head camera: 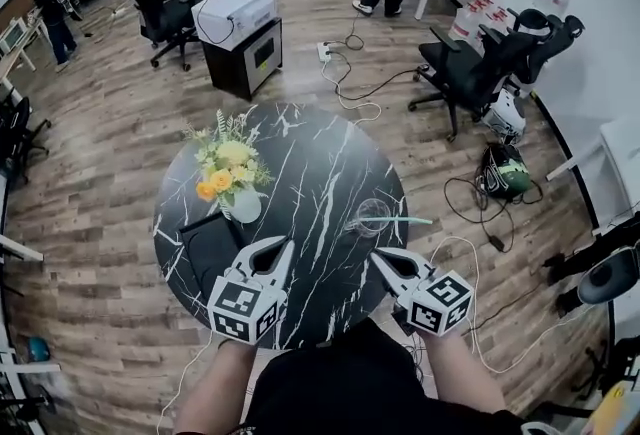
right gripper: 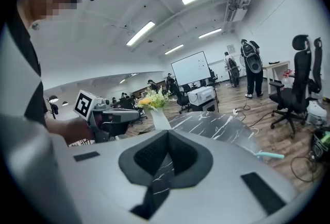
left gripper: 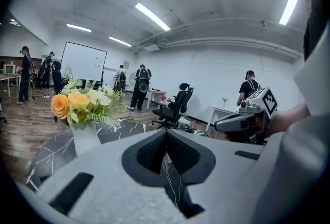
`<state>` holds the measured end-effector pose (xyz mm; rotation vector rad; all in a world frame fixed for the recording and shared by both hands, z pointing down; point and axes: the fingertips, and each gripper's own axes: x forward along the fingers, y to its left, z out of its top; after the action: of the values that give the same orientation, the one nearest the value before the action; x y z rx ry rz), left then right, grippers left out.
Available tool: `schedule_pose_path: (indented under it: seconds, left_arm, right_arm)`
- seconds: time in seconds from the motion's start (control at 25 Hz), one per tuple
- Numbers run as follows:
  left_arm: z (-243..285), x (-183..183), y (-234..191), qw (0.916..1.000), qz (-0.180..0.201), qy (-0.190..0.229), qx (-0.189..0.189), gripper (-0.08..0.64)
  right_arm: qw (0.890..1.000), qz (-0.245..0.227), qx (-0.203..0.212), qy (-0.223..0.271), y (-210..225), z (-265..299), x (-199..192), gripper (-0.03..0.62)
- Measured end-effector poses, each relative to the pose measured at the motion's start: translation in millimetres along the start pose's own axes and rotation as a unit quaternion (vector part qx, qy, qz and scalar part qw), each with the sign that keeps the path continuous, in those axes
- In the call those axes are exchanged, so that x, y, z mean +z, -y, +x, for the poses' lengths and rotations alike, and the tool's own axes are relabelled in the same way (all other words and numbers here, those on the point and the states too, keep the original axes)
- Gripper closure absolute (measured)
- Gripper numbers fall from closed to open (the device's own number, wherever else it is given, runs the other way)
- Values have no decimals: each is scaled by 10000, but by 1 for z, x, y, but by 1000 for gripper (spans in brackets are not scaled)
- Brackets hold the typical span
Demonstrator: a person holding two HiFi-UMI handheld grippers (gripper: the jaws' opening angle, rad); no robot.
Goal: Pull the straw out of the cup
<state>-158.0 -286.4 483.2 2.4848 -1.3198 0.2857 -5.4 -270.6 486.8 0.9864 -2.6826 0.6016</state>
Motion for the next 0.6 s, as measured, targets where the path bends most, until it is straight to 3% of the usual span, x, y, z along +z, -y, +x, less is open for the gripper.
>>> schedule_pose_path:
  seconds: [0.28, 0.6]
  left_arm:
    - [38, -7, 3, 9998, -85, -195, -56, 549]
    - [108, -25, 35, 9959, 183, -771, -444, 528]
  right_arm:
    - [9994, -16, -5, -341, 34, 9, -13, 586]
    - [9988, 293, -130, -364, 88, 1, -25, 586]
